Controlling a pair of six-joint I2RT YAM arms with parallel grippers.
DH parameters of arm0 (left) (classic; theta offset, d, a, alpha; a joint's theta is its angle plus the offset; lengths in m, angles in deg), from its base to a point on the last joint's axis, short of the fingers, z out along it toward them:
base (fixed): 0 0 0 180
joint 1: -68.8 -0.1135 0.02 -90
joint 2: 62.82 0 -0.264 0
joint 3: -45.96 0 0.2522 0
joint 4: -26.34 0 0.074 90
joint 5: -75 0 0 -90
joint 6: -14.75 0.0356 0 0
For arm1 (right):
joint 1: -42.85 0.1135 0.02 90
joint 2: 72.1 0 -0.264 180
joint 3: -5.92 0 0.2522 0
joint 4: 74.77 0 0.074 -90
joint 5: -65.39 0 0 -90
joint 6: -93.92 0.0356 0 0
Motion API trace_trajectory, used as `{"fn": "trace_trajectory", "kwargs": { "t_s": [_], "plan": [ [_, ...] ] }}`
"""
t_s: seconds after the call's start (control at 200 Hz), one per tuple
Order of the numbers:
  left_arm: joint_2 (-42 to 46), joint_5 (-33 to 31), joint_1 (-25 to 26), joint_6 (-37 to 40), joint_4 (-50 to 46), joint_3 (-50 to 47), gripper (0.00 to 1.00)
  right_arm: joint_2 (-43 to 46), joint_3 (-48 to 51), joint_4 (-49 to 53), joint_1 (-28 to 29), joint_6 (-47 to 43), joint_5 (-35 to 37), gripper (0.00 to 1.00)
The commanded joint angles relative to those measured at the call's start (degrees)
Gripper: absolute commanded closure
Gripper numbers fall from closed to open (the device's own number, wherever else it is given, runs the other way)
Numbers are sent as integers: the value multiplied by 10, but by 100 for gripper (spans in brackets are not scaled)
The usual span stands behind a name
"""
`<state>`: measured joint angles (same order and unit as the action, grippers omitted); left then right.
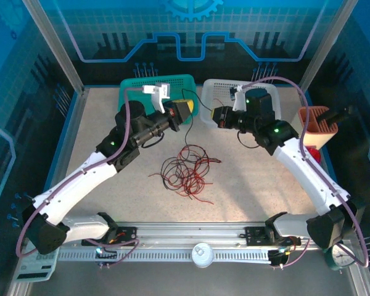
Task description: Untangle the cables
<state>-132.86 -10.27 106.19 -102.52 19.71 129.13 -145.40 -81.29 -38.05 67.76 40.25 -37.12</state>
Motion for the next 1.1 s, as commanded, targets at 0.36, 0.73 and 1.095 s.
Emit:
{"fn": "trace_trajectory", "kwargs": {
  "t_s": [0.36, 0.73, 1.095],
  "plan": [
    [-46, -56, 1, 53, -40, 125, 100, 40, 58, -25, 4, 9, -5, 67],
    [-83, -67, -3, 99, -79, 232, 100, 59, 101, -51, 37, -13, -24, 41],
    [-124, -66, -6, 119, -105, 317, 100, 94, 177, -180, 132, -52, -52, 18]
  ]
}}
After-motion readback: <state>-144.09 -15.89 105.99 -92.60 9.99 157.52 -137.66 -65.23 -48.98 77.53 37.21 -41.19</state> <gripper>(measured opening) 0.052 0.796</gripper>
